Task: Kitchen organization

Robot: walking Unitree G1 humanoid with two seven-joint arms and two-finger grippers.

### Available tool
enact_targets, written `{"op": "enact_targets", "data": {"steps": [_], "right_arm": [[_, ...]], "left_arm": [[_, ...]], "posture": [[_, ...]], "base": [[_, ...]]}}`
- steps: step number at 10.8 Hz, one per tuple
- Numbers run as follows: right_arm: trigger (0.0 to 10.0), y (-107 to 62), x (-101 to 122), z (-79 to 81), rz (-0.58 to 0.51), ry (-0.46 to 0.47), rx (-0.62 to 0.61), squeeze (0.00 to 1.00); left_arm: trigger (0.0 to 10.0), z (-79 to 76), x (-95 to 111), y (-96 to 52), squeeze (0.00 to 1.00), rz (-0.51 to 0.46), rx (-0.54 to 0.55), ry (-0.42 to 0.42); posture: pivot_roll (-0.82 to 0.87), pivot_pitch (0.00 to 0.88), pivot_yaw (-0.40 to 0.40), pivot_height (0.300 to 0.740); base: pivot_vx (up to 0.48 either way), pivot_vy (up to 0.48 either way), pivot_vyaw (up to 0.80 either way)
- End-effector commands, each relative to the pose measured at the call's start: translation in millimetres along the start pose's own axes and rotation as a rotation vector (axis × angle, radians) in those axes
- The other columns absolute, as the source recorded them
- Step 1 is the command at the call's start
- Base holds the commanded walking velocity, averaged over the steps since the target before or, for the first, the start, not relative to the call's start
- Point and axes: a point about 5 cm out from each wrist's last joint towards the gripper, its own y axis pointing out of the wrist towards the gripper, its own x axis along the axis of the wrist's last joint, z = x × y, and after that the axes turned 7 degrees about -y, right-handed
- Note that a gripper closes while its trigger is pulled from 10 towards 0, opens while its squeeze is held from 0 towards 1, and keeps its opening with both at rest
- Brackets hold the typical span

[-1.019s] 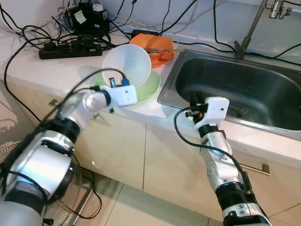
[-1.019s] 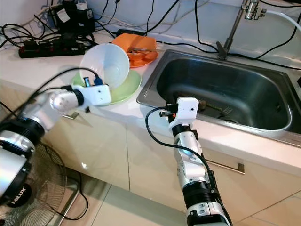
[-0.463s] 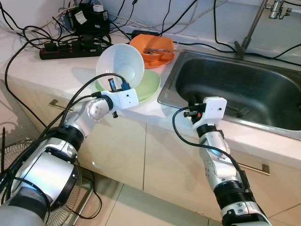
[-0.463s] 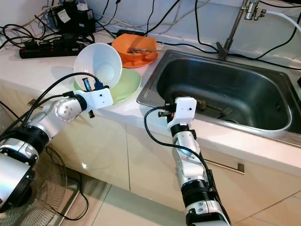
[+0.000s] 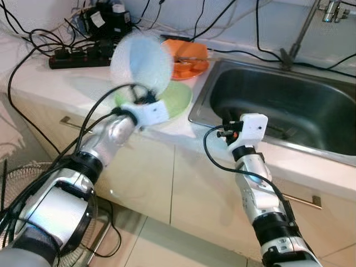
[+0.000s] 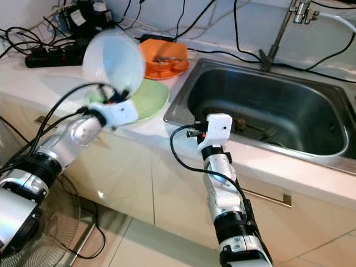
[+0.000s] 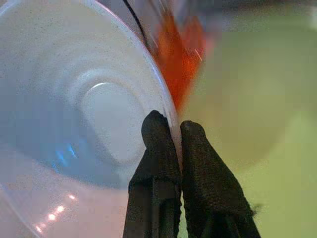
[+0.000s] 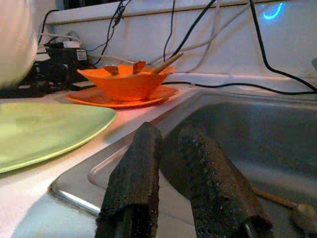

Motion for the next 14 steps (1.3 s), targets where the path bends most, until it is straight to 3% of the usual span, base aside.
{"op": "enact_targets", "data": {"steps": [1, 2, 4, 7, 10, 12, 14], "right_arm": [[10.0, 0.9, 0, -2.1, 0.001, -0.003, -0.009, 0.0], [10.0, 1.4, 1, -3.2, 0.0, -0.009, -0.011, 0.0], [10.0, 8.2, 8, -21.4, -0.011, -0.057, -0.05, 0.0], [10.0, 22.5, 41, -66.8, -0.066, -0.152, -0.141, 0.0], [10.0, 31.4, 64, -66.8, -0.065, -0.165, -0.076, 0.0], [10.0, 33.6, 77, -49.0, -0.052, -0.23, 0.076, 0.0], [10.0, 31.3, 87, -44.0, -0.03, -0.263, 0.139, 0.0]], "left_arm": [[10.0, 1.4, 24, 2.9, 0.0, -0.126, 0.041, 0.001], [10.0, -7.3, 35, 2.2, 0.0, -0.167, 0.026, -0.025], [10.0, -41.3, 53, -3.0, 0.0, -0.219, -0.045, -0.094], [10.0, -56.3, 67, -6.0, 0.0, -0.231, -0.071, -0.124], [10.0, -60.1, 67, -6.9, 0.0, -0.223, -0.096, -0.113], [10.0, -65.7, 69, -7.6, 0.0, -0.219, -0.123, -0.114], [10.0, -69.1, 69, -8.4, 0.0, -0.221, -0.138, -0.119]], "posture": [[0.2, 0.013, -0.019, 0.74], [0.2, 0.013, -0.02, 0.74], [0.19, 0.014, -0.022, 0.74], [0.18, 0.017, -0.018, 0.74], [0.18, 0.018, -0.013, 0.74], [0.18, 0.022, -0.011, 0.74], [0.16, 0.022, -0.006, 0.74]], "base": [[0.0, 0.0, 0.0], [0.0, 0.0, 0.0], [0.0, 0.0, 0.0], [0.0, 0.0, 0.0], [0.0, 0.0, 0.0], [0.0, 0.0, 0.0], [0.0, 0.0, 0.0]]}}
